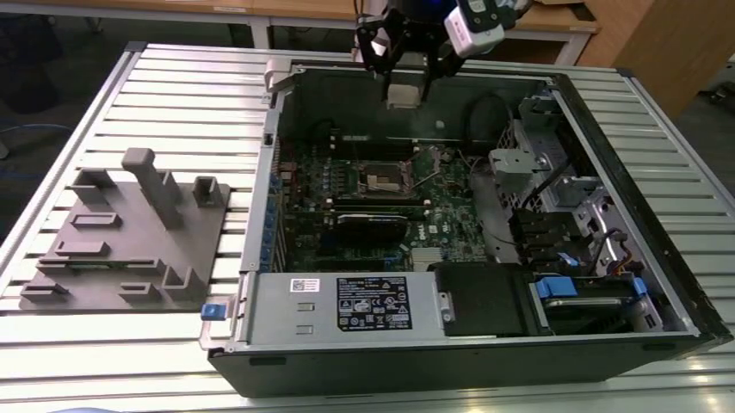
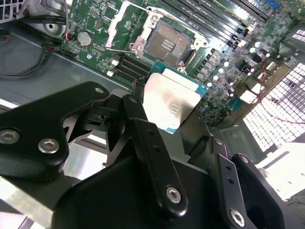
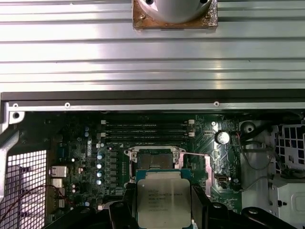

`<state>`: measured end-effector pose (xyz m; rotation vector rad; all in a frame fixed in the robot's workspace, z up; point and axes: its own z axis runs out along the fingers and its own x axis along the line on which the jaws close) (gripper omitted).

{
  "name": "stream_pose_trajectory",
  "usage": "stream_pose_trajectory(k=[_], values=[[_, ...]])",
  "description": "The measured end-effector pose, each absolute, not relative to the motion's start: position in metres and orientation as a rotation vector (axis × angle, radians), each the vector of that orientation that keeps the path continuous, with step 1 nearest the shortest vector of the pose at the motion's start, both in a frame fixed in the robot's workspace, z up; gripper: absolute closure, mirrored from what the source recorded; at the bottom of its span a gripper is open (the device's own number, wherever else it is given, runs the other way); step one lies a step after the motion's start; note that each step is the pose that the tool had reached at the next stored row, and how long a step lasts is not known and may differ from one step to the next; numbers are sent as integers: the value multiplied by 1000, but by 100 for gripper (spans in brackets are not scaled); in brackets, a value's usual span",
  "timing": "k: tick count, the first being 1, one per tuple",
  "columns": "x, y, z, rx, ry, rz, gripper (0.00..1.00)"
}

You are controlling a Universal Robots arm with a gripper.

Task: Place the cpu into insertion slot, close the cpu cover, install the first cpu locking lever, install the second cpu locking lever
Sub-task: 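Place the cpu into insertion slot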

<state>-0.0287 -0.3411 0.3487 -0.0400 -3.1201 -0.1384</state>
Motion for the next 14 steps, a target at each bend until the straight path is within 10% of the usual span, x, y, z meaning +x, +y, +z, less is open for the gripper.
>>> stream_pose_trajectory(k=[14], values=[[-29, -341, 345, -40, -3120, -138, 46]])
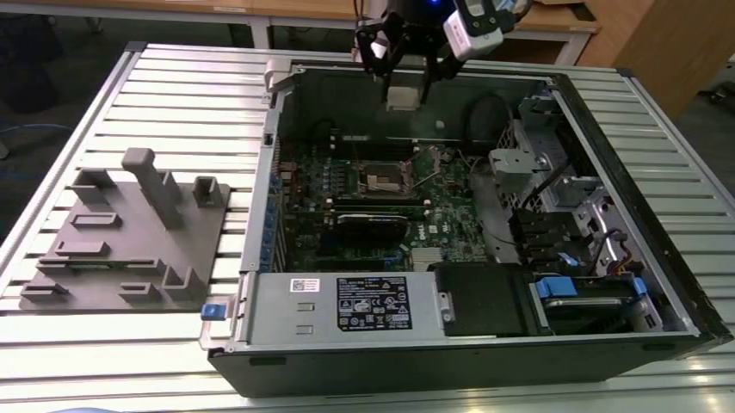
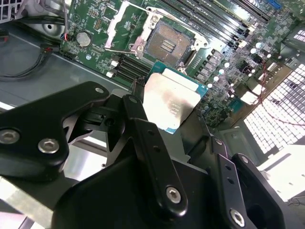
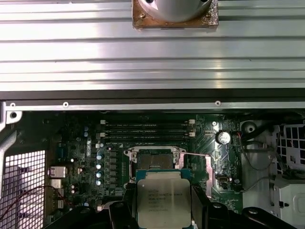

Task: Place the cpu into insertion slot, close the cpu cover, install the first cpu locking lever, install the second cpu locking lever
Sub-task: 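Place the cpu into insertion slot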

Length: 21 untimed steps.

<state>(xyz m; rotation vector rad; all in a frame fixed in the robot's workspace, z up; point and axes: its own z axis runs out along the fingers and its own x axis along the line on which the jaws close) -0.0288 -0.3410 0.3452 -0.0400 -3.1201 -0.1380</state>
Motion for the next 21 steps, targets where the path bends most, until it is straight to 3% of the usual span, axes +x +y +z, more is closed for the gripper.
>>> stream_pose_trajectory(k=[21], values=[[-29, -341, 338, -40, -3120, -135, 46]])
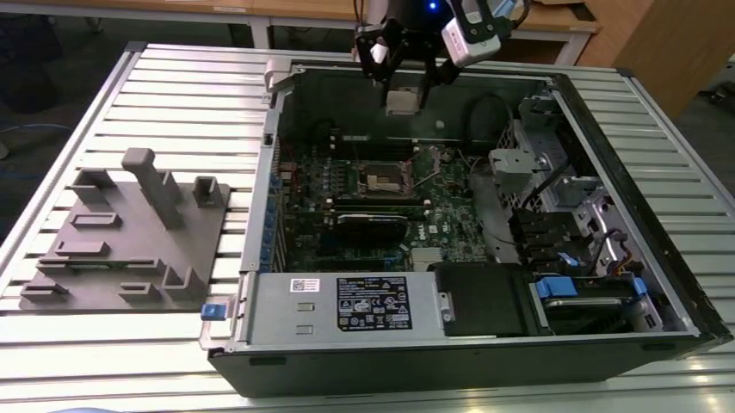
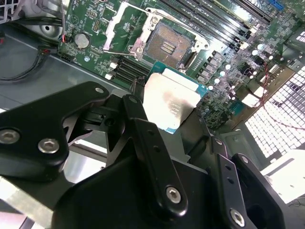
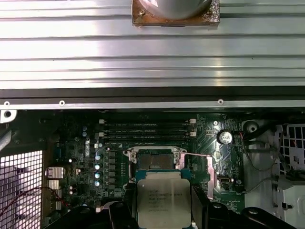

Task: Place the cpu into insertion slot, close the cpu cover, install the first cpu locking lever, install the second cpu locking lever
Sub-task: 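Place the cpu into insertion slot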

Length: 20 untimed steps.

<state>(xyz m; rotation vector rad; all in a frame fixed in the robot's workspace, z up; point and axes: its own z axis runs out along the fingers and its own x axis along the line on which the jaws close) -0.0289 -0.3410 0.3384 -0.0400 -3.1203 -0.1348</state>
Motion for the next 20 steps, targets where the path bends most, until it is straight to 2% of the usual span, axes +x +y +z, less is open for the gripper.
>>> stream_pose_trajectory(k=[20], values=[[-30, -341, 323, -40, -3121, -129, 46]])
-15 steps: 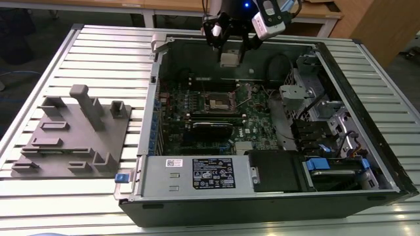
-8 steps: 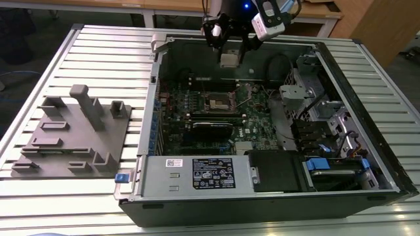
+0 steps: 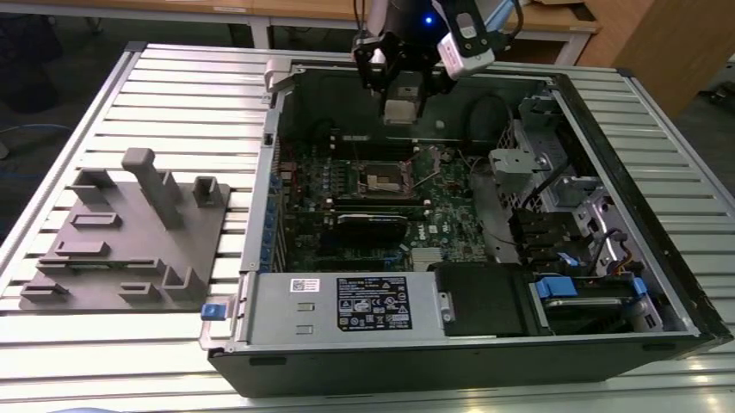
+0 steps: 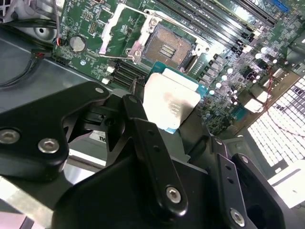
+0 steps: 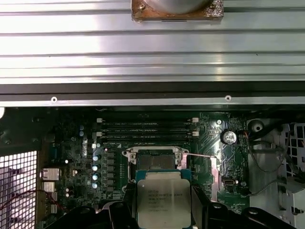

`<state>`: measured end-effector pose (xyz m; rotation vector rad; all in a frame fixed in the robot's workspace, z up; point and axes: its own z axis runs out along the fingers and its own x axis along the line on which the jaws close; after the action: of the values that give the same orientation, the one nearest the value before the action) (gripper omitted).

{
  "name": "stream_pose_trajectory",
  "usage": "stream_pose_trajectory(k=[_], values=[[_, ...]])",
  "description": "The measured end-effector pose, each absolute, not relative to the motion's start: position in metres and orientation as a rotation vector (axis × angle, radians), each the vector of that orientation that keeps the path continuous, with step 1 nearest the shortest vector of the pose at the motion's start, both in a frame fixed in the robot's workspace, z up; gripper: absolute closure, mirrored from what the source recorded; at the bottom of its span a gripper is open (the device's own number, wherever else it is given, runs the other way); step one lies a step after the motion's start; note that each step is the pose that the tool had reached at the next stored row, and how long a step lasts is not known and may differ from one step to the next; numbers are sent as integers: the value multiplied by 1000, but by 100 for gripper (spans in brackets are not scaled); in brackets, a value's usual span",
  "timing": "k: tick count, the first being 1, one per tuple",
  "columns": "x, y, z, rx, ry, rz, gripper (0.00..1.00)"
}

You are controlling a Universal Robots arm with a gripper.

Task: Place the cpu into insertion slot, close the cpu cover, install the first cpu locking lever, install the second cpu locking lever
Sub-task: 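Place the cpu into insertion slot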

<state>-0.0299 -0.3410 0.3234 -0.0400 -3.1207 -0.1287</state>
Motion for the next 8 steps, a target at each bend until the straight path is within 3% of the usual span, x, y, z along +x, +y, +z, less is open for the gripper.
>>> stream_pose_trajectory(k=[8], values=[[-31, -341, 317, -40, -3121, -120, 46]])
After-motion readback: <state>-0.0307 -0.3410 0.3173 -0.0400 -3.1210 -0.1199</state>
